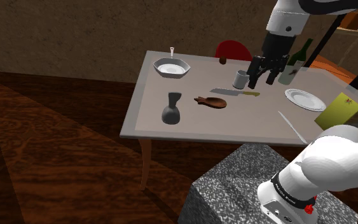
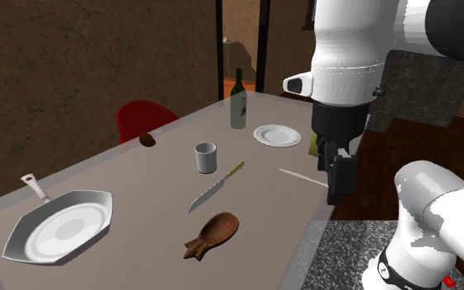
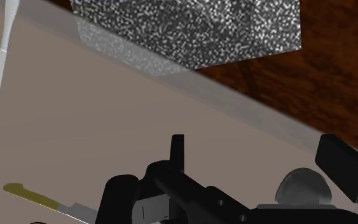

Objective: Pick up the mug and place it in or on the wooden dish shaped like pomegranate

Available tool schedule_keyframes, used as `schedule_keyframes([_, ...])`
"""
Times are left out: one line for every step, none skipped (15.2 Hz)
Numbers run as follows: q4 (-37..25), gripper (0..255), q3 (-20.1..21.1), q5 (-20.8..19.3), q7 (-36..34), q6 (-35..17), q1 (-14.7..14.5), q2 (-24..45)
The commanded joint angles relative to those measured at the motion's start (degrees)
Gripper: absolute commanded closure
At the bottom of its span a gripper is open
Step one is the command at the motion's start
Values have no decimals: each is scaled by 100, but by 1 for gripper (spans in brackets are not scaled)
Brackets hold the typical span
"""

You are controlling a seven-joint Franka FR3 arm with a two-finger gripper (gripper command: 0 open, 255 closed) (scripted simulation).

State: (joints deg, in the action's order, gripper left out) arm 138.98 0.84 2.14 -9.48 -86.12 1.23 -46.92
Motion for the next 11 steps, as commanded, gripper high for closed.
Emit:
schedule_keyframes([0,0,0,0,0,0,0,0])
schedule_keyframes([8,0,-86,-87,101,-130,41,117])
schedule_keyframes([9,0,-172,-171,201,-261,81,241])
schedule_keyframes([3,0,-257,-251,298,-392,120,371])
schedule_keyframes([-10,0,-341,-328,394,-523,158,507])
schedule_keyframes([-30,0,-425,-401,488,-654,195,648])
schedule_keyframes([-58,0,-508,-470,581,-783,231,795])
schedule_keyframes([-93,0,-591,-535,673,-912,266,947])
schedule_keyframes([-135,0,-672,-595,763,-1039,299,1103])
schedule_keyframes([-185,0,-753,-651,853,-1163,330,1264])
schedule_keyframes([-241,0,-832,-702,942,-1286,361,1430])
